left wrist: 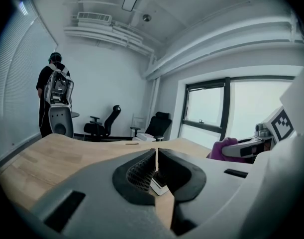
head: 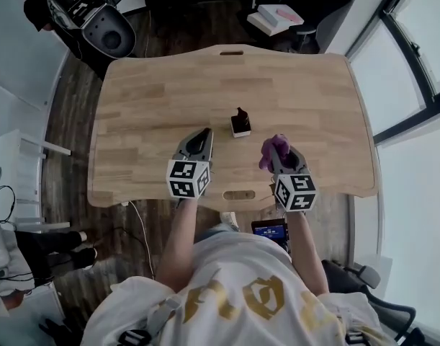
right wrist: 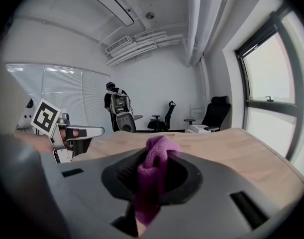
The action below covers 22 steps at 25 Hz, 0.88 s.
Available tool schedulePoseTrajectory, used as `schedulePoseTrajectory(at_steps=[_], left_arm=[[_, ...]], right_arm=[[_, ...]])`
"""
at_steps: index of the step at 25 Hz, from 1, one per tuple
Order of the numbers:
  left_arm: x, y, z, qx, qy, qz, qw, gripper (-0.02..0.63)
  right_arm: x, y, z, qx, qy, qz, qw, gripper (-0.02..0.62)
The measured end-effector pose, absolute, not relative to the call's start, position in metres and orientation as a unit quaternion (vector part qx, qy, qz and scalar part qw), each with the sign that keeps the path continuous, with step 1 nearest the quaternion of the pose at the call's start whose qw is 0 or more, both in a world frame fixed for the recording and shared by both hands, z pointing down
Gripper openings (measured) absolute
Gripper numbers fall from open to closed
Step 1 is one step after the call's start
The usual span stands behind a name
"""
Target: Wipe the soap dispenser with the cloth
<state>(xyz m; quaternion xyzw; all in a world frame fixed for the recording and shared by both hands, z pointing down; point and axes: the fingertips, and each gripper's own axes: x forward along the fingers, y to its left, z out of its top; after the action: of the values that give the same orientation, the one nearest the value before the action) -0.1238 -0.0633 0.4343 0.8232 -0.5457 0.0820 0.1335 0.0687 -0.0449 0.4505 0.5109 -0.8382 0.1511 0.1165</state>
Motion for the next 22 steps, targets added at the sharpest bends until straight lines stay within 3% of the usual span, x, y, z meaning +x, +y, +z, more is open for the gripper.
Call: schedulePoseTrajectory(at_steps=[22], left_arm=[[-0.126, -0.11, 0.427, 0.838, -0.532, 0.068, 0.1, 0.018]], right_arm=[[0.047, -0.09, 0.455, 0.488, -0.853, 0.147, 0.11, 0.067]])
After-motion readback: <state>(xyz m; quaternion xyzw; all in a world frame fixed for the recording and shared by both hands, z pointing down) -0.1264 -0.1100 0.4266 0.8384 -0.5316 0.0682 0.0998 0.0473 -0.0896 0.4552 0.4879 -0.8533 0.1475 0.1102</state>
